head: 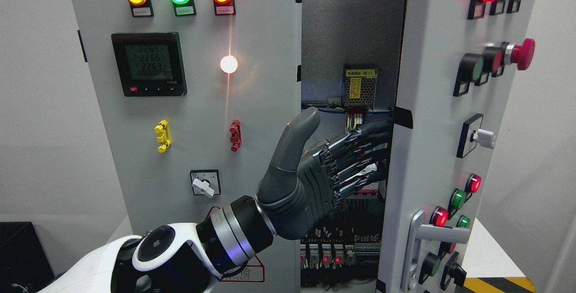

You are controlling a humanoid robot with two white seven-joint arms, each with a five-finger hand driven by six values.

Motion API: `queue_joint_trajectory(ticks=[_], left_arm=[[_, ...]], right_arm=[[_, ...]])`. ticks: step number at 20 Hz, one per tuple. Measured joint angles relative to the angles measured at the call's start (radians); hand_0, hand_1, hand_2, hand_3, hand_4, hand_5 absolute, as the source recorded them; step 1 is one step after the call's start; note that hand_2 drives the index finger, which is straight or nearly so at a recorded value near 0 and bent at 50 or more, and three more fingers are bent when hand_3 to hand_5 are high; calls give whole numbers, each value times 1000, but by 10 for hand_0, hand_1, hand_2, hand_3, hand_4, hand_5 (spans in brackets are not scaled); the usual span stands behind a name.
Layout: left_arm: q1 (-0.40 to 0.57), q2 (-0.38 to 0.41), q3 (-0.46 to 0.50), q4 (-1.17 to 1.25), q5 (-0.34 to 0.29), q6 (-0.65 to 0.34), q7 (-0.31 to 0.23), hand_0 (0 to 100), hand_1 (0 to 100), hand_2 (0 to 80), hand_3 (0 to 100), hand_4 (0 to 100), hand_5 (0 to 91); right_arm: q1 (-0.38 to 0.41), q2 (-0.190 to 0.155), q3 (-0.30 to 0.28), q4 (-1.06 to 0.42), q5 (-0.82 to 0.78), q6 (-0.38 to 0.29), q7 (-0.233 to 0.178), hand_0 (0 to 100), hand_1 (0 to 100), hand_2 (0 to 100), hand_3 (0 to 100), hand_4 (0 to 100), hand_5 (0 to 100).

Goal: Open door with both hands
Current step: 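Raise the left hand to the inner edge of the push-button door, then push the push-button door outward with the left hand, swinging it wide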

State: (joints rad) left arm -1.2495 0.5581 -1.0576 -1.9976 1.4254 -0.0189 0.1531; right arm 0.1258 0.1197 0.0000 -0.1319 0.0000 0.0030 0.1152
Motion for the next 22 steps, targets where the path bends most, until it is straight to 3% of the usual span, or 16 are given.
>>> queue_joint_trajectory(ticks=[22], left_arm=[[-52,-119,-34,16,10,15,3,0,0,0,0,0,0]], right_arm=[[0,0,0,0,0,0,0,190,0,0,0,0,0]])
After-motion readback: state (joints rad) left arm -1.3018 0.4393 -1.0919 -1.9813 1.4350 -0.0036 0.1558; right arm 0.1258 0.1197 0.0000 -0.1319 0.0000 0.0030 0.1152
